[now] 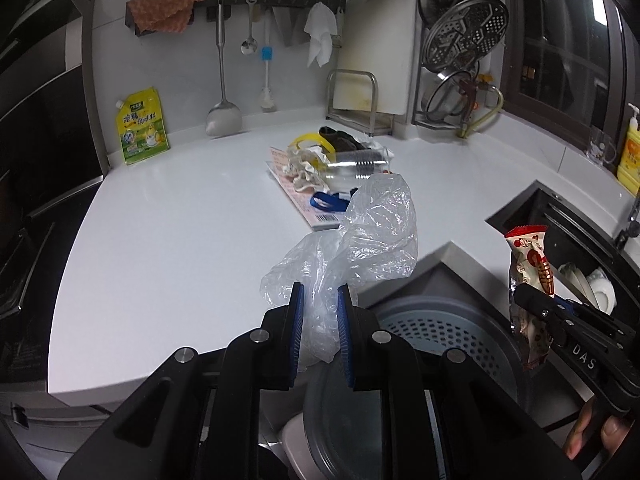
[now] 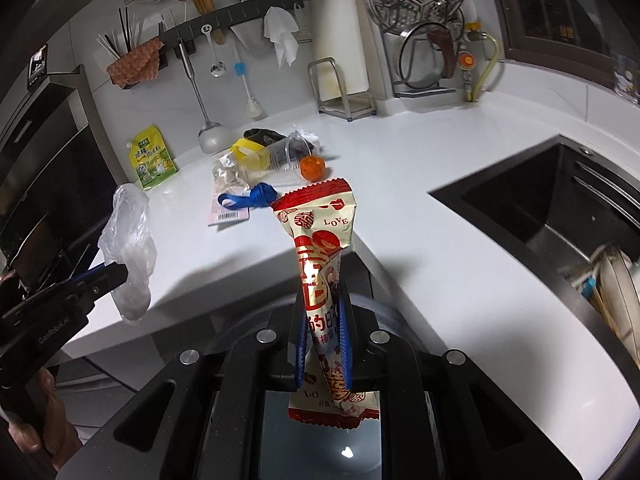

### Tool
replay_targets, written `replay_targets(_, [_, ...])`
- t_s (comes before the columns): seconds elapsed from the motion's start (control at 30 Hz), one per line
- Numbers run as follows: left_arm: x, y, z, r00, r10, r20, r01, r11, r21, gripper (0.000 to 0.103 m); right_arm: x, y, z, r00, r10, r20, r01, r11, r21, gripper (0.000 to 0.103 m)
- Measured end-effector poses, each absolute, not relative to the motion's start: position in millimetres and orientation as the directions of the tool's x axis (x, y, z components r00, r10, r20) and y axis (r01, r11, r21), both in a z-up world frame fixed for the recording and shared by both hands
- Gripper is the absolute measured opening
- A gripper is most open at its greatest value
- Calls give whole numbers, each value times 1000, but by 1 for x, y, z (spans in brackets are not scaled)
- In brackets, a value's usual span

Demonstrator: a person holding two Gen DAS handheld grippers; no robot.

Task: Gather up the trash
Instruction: 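Carry the bag and wrapper in both grippers over the grey bin, then open both grippers to drop the bag and wrapper into the bin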

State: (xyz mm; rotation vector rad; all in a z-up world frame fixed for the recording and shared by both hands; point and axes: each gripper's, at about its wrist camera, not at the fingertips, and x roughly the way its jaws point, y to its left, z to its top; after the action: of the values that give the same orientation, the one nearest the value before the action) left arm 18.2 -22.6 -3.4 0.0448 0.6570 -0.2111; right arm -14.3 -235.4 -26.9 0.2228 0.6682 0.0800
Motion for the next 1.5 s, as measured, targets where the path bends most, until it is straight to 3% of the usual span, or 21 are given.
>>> replay_targets(0.63, [-14,-55,-39,694,-244,-677,311,950,-24,17,-63,-228,-61,730,157,-665,-2,974,228,13])
replay_targets(1.0, [-4,-67,-75,602,-256,-756,324,944,-62,17,-57,-226,-81,687,183,-703,-2,968,250,13])
replay_targets(1.5, [4,-64,-92,561,-248,-790,307,948,-80,20,-41,-221,-106,630,215,-747,-5,962,273,13])
